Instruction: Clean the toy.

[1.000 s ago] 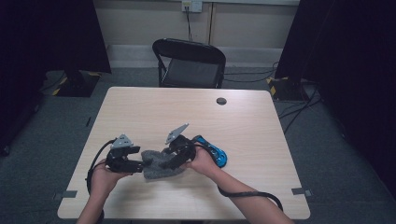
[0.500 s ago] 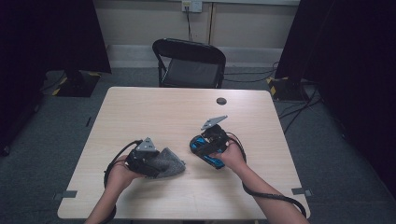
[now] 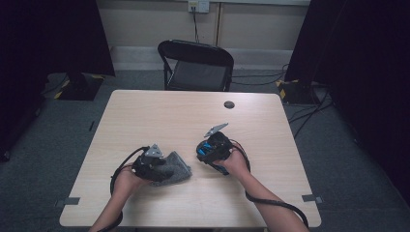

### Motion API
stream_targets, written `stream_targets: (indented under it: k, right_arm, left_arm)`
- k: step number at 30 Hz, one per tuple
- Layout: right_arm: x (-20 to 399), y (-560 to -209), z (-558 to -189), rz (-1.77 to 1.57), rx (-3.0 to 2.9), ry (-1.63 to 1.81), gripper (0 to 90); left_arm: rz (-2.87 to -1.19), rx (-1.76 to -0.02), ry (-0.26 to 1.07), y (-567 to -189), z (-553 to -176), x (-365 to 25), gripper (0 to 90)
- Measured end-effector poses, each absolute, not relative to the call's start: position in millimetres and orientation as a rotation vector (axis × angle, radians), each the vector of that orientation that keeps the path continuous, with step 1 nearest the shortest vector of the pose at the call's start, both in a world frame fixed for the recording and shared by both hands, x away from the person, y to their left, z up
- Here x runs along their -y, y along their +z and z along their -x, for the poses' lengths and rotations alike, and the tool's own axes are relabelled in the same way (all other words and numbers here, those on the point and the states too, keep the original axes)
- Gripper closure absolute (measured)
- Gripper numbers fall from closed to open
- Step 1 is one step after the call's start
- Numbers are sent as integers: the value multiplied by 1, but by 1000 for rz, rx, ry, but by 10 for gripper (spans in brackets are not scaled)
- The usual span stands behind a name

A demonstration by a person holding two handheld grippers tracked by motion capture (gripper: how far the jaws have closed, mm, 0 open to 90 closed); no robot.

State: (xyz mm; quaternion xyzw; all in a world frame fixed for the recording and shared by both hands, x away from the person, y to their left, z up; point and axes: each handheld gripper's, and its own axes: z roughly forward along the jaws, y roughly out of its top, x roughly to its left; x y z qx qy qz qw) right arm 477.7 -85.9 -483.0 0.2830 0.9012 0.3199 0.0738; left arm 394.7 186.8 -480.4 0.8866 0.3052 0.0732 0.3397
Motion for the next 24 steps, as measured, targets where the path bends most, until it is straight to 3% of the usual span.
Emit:
stream_targets:
  k: [9, 13, 24]
  right_arm:
    - [82, -492, -477, -865, -2678, 906, 149]
    - [84, -491, -477, -878, -2659, 920, 245]
    - [82, -489, -477, -904, -2657, 895, 255]
  left_arm:
    - [-2309, -809, 194, -482, -394, -186, 406]
    - [-2309, -813, 192, -483, -394, -186, 404]
    - [-2305, -808, 187, -485, -393, -186, 366]
